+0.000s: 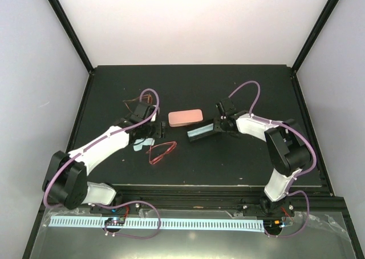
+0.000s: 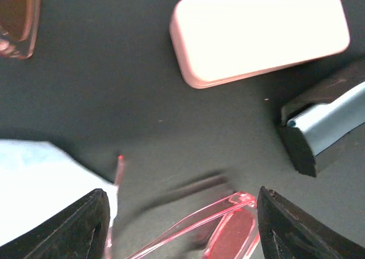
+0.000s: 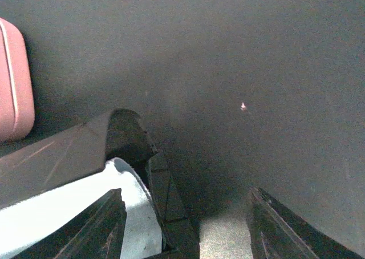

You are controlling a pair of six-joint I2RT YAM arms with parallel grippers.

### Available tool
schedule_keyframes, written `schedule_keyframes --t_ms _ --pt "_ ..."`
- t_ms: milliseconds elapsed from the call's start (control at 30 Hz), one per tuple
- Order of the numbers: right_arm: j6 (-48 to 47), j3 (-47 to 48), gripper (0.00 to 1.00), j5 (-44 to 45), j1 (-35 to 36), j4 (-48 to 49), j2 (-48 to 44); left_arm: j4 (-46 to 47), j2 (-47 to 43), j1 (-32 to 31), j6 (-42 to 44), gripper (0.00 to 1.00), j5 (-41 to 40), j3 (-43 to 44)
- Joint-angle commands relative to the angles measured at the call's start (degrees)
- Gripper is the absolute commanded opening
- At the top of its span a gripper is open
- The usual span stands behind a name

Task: Organize the sunglasses
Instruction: Move the sunglasses case at the center of the board.

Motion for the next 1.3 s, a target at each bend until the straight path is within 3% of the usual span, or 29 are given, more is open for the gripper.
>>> schedule_keyframes --t_ms 0,500,900,1100,1267 --pt "2.09 -3.64 0.58 3.70 0.38 -0.91 -1.74 1.49 -3.96 2.03 -3.19 0.71 -2.75 -3.24" --pt "8.08 -17.30 0.61 2.64 4.48 -4.19 -15.08 0.41 -9.15 4.07 -5.50 0.71 -3.16 -9.27" --pt "13.70 -25.01 0.81 1.79 12.01 -7.76 -31.32 1.61 -10.26 5.32 -6.91 0.71 -3.34 -14.00" --pt "12.34 -23.16 0.81 1.34 12.84 -11.88 -40.91 2.34 -8.67 5.84 -6.92 0.55 -1.33 -15.07" --pt "9.76 -22.09 0.78 -3.10 13.14 -9.42 -46.28 2.30 -7.28 5.84 -6.61 0.39 0.19 -15.86"
